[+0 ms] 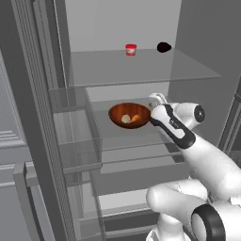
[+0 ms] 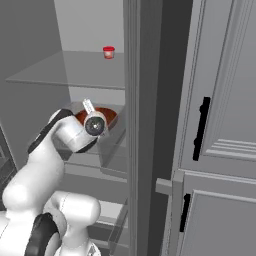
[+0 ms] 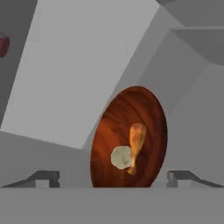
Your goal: Pick the chicken drumstick and garlic from their plates and place them in the bowl. Then put the bowl in the fridge.
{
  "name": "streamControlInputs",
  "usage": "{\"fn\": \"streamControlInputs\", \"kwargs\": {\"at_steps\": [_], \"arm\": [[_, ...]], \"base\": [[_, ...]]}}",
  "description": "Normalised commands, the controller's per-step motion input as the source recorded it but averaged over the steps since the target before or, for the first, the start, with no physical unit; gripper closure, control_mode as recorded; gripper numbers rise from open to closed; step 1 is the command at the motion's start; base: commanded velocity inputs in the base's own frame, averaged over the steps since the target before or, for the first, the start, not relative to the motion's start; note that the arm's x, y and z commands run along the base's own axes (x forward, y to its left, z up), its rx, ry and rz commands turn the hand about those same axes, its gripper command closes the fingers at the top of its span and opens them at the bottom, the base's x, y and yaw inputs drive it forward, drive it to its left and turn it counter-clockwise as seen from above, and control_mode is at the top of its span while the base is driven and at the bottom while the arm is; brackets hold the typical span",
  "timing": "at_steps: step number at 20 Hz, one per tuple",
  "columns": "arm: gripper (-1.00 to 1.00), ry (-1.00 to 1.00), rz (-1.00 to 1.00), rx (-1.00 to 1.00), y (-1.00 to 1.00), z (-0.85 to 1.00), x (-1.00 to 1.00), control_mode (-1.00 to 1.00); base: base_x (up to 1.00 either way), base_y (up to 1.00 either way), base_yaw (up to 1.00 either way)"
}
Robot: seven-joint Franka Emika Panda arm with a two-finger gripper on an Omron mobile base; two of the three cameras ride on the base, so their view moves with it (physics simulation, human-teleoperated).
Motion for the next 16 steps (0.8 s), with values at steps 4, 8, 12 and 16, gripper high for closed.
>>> {"fn": "streamControlInputs", "kwargs": {"at_steps": [4, 8, 12, 16], "arm": [[-1.0, -0.43, 0.0, 0.0, 0.2, 1.0, -1.0, -1.0], [-1.0, -0.37, 0.0, 0.0, 0.29, 1.0, -0.98, -1.0], [-1.0, -0.26, 0.04, 0.0, 0.35, 1.0, -0.91, -1.0], [-1.0, -0.14, 0.0, 0.0, 0.21, 1.0, -1.0, -1.0]], "base": [[0.0, 0.0, 0.0], [0.0, 0.0, 0.0], [0.0, 0.0, 0.0], [0.0, 0.0, 0.0]]}}
